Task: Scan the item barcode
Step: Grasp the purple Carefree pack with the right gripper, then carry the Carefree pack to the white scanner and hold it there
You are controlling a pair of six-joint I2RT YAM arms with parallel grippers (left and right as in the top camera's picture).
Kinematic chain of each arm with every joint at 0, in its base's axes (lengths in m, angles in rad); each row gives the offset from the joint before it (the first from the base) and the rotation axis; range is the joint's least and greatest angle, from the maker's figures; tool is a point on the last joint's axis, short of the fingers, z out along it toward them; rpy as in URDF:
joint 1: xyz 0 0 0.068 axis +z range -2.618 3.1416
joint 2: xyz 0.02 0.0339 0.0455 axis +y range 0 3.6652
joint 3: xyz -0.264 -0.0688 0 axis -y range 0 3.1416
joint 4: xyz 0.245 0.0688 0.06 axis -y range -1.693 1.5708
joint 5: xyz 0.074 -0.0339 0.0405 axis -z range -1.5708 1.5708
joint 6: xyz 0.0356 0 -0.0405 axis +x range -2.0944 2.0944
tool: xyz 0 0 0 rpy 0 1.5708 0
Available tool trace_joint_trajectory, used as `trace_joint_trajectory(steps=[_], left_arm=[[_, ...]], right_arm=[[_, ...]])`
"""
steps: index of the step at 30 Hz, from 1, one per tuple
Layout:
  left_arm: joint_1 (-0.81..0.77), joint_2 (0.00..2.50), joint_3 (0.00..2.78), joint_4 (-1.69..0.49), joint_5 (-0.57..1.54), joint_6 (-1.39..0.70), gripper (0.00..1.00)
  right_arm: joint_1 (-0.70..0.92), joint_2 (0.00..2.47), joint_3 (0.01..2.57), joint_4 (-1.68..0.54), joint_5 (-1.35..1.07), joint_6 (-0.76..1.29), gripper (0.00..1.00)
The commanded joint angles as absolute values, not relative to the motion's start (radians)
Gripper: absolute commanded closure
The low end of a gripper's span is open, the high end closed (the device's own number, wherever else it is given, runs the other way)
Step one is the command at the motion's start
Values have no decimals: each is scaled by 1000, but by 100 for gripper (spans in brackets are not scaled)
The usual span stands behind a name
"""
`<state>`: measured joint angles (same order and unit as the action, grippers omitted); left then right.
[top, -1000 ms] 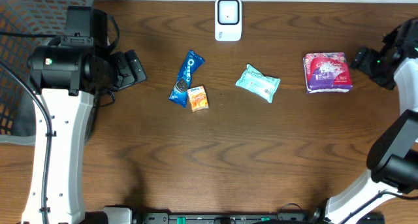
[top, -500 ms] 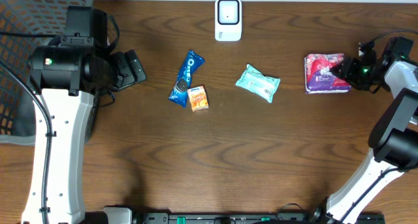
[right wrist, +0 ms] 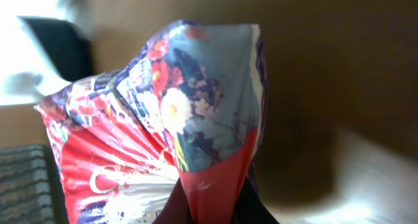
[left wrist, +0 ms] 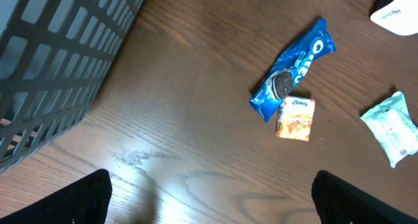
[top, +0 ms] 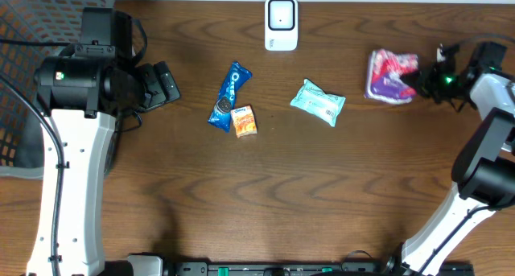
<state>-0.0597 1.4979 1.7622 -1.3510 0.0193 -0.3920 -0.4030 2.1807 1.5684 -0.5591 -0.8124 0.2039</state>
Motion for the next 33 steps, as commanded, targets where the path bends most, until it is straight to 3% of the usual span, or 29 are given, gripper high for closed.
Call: trace_joint_trajectory(steps=[1, 6, 13, 21, 33], left_arm=[[-56, 1503, 1765, -1354, 3, -386, 2], [-56, 1503, 1765, -1354, 3, -386, 2], [-56, 1503, 1765, -1354, 3, -386, 2], [-56, 1503, 1765, -1354, 3, -385, 2], [-56, 1503, 1765, -1354, 3, -386, 2]], right_arm=[[-327, 2117, 1571, -481, -981, 391, 99], [-192, 2114, 1571, -233, -929, 626, 99], [33, 2114, 1571, 94, -610, 903, 99], [219, 2115, 1592, 185, -193, 928, 96], [291, 2172, 1657, 255, -52, 936, 93]])
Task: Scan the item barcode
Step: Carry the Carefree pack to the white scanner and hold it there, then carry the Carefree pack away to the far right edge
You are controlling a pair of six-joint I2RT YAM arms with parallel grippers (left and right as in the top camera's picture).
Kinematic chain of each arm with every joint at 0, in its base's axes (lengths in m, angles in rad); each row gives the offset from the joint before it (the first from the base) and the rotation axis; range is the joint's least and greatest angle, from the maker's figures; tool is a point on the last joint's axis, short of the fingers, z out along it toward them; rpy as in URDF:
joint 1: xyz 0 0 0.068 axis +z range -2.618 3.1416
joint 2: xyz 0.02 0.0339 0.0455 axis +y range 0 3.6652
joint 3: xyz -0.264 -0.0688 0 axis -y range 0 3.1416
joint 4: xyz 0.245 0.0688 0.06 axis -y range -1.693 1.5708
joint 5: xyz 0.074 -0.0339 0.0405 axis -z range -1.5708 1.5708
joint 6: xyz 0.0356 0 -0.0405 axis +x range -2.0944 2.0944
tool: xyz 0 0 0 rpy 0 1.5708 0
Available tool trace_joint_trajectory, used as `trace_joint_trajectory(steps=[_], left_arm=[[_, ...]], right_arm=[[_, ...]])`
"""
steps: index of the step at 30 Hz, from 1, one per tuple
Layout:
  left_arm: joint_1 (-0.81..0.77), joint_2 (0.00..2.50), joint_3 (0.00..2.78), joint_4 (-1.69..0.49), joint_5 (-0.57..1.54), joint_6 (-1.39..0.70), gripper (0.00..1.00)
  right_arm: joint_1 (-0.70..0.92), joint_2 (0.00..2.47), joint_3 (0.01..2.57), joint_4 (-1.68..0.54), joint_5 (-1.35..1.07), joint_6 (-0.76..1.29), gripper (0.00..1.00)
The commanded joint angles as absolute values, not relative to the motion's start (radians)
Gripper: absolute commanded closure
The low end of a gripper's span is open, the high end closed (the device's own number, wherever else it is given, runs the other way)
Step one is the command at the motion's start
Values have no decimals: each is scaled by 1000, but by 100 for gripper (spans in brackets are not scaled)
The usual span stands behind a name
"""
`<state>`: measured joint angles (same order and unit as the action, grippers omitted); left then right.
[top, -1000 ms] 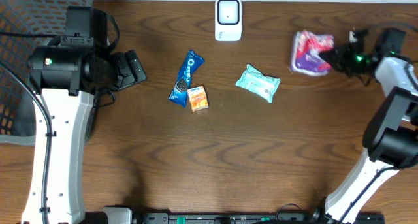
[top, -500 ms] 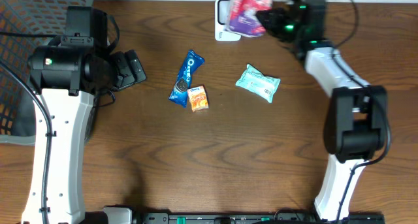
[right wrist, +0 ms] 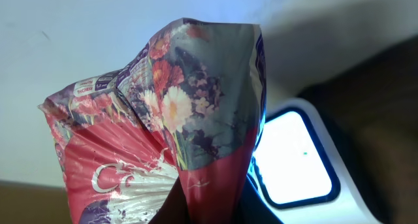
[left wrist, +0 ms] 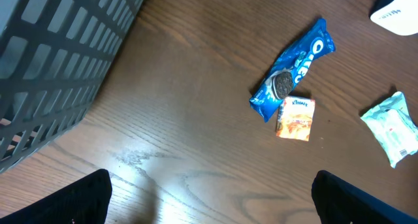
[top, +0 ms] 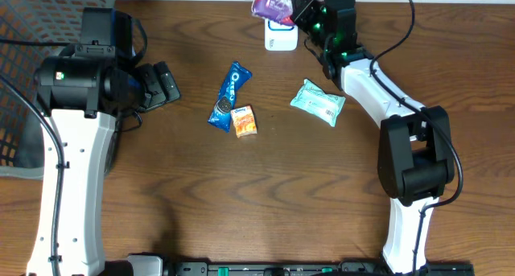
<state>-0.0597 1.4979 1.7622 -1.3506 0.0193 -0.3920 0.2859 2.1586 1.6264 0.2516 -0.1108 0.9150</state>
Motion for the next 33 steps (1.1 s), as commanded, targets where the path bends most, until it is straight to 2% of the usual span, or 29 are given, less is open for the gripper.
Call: trace_joint_trajectory(steps=[1, 8, 13, 18, 25, 29, 33], left_arm=[[-56, 1503, 1765, -1354, 3, -386, 2], [-56, 1503, 1765, -1354, 3, -385, 2], [-56, 1503, 1765, -1354, 3, -386, 2], [-56, 1503, 1765, -1354, 3, -385, 2], [-56, 1503, 1765, -1354, 3, -386, 2], [-56, 1503, 1765, -1354, 3, -386, 2], [-56, 1503, 1765, -1354, 3, -386, 2]], right_arm=[[291, 2181, 1659, 254, -55, 939, 93], [276, 2203, 1671, 245, -97, 904, 99], [213, 2179, 1731, 225, -173, 882, 99], [104, 2116, 1806, -38, -125, 730, 99], [-76, 2060, 1855, -451, 188, 501, 98], [-216, 2062, 1851, -615, 208, 384, 99], [-369, 2065, 1842, -694, 183, 365, 99]])
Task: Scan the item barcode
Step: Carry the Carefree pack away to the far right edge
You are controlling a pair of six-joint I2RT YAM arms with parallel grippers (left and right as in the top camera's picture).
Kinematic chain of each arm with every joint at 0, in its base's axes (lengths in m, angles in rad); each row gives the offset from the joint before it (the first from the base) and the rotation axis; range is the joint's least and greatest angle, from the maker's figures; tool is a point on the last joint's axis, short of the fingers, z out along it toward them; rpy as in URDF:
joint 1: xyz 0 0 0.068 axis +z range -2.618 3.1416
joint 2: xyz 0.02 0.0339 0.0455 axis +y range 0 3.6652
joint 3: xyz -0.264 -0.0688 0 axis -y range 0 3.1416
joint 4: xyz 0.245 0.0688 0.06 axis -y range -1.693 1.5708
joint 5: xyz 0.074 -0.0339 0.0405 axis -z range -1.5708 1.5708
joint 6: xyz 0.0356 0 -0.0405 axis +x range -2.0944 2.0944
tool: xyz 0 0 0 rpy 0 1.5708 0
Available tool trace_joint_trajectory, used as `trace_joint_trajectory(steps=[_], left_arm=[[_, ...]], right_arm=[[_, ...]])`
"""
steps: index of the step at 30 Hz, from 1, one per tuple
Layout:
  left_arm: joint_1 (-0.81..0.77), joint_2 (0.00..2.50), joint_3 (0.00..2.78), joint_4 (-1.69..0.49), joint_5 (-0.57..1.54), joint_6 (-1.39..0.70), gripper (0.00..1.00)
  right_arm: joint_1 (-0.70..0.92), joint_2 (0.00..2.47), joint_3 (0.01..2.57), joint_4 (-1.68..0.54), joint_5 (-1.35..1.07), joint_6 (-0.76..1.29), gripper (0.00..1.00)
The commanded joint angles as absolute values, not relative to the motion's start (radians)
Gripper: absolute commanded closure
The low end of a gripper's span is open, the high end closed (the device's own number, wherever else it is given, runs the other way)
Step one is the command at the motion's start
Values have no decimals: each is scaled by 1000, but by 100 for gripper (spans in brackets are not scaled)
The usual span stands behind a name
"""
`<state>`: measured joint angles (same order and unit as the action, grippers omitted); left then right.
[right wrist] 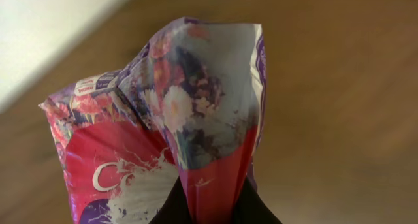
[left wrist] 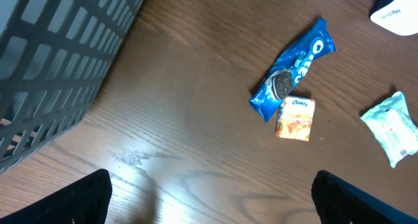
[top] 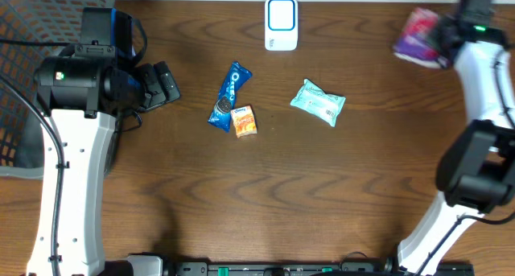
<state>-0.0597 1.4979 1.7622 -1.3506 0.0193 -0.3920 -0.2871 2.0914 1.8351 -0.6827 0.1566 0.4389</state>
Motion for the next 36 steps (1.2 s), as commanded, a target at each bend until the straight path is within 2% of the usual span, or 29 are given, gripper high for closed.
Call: trace_joint_trajectory(steps=[1, 6, 12, 21, 26, 29, 31, 33, 34, 35, 36], left_arm=[[-56, 1503, 1765, -1354, 3, -386, 3], [-56, 1503, 1765, -1354, 3, -386, 2], [-56, 1503, 1765, -1354, 3, -386, 2], [-56, 1503, 1765, -1354, 3, -386, 2], [-56, 1503, 1765, -1354, 3, -386, 2], [-56, 1503, 1765, -1354, 3, -386, 2], [-56, 1503, 1765, -1354, 3, -386, 2], [-56, 1503, 1765, -1354, 3, -386, 2], [-56, 1503, 1765, -1354, 3, -386, 2], [-56, 1503, 1765, -1354, 3, -385, 2], [-56, 1503, 1765, -1354, 3, -386, 2]], right_arm=[[-405, 2065, 1840, -697, 157, 365, 99], [-558, 2066, 1822, -688, -2, 375, 99], [-675, 2079, 1768, -653, -10, 567, 99], [-727, 2082, 1592, -379, -9, 717, 99], [-728, 2083, 1514, -211, -6, 734, 92], [-728, 2083, 1496, -204, 6, 782, 89], [-728, 2083, 1488, -204, 10, 810, 79], [-729, 2083, 1486, -205, 9, 815, 63], [-729, 2083, 1486, -206, 9, 814, 51], [-729, 2083, 1486, -211, 9, 814, 32], [-730, 2081, 1486, -221, 8, 813, 23]])
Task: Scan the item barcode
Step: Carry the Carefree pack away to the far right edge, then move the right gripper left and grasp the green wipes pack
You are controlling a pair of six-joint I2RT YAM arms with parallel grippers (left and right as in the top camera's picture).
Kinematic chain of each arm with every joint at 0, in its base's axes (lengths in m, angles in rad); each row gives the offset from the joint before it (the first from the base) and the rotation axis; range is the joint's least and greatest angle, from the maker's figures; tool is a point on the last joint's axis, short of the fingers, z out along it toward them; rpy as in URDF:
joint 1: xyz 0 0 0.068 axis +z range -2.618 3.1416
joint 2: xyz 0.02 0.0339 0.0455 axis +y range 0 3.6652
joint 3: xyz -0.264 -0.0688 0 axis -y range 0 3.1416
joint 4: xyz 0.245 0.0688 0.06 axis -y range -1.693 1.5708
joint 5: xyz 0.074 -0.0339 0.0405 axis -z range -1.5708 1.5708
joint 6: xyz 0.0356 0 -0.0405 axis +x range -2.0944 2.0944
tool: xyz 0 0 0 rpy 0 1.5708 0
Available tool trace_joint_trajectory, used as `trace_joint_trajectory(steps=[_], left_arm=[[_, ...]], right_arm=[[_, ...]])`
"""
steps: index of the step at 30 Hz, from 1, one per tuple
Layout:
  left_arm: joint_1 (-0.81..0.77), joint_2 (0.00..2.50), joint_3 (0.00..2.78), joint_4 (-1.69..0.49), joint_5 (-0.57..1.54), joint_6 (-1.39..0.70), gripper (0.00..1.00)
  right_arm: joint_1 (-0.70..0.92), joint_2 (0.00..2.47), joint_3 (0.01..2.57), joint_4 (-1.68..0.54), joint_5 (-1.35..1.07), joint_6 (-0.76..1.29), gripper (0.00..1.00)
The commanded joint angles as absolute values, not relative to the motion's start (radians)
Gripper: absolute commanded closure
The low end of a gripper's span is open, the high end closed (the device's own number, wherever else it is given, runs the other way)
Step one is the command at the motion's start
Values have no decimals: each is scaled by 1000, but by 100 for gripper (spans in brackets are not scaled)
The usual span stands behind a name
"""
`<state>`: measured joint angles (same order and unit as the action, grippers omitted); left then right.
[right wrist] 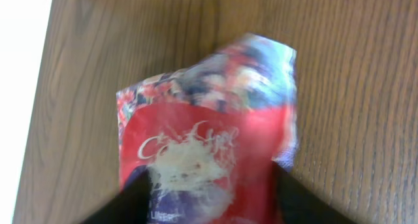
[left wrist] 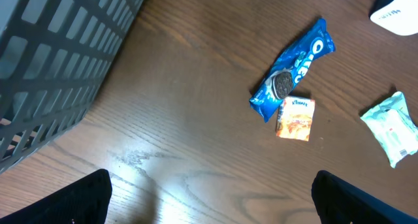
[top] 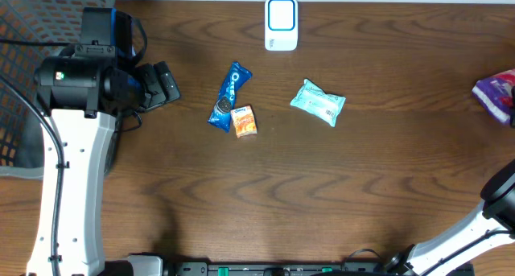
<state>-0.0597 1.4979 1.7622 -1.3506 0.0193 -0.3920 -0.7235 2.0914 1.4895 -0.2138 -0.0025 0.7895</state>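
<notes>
The red and purple floral packet point(top: 497, 95) lies flat on the wooden table by its right edge. In the right wrist view the packet point(right wrist: 209, 145) sits between the spread dark fingers point(right wrist: 127, 204) of my right gripper point(right wrist: 209, 201), which is open and straddles its near end. The white barcode scanner point(top: 281, 22) stands at the back centre, far to the packet's left. My left gripper point(left wrist: 209, 204) hangs open over bare wood at the left, with nothing between its fingers. In the overhead view the right gripper is out of the picture.
A blue Oreo packet point(top: 231, 95) and a small orange packet point(top: 245, 121) lie left of centre. A pale teal packet point(top: 318, 101) lies at centre. A dark mesh basket point(top: 32, 67) stands at the far left behind the left arm. The table's right edge point(right wrist: 39, 87) runs beside the floral packet.
My right gripper was shut on the floral packet near the back right. Now the packet lies on the table at the right edge, farther forward, and the jaws stand open around it. The left arm is unchanged.
My right gripper first held the floral packet over the right side of the table. Then it held it at the scanner at the back centre. After that the packet was at the back right, still gripped. Now it rests released by the right edge.
</notes>
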Motion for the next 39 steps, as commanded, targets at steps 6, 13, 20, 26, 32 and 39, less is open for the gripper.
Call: trace_joint_trajectory(steps=[6, 13, 20, 26, 32, 39], left_arm=[[-56, 1503, 1765, -1354, 3, -386, 2], [-56, 1503, 1765, -1354, 3, -386, 2], [-56, 1503, 1765, -1354, 3, -386, 2], [-56, 1503, 1765, -1354, 3, -386, 2], [-56, 1503, 1765, -1354, 3, -386, 2], [-56, 1503, 1765, -1354, 3, -386, 2]], right_arm=[[-732, 2030, 1486, -295, -1, 746, 10], [-719, 1837, 1486, -303, -11, 643, 2], [-686, 1690, 1486, -308, -516, 378, 6], [-541, 1713, 1485, -433, -721, 184, 10], [-333, 1779, 1485, -554, -724, 73, 2], [-151, 1920, 1485, -511, -725, 36, 1]])
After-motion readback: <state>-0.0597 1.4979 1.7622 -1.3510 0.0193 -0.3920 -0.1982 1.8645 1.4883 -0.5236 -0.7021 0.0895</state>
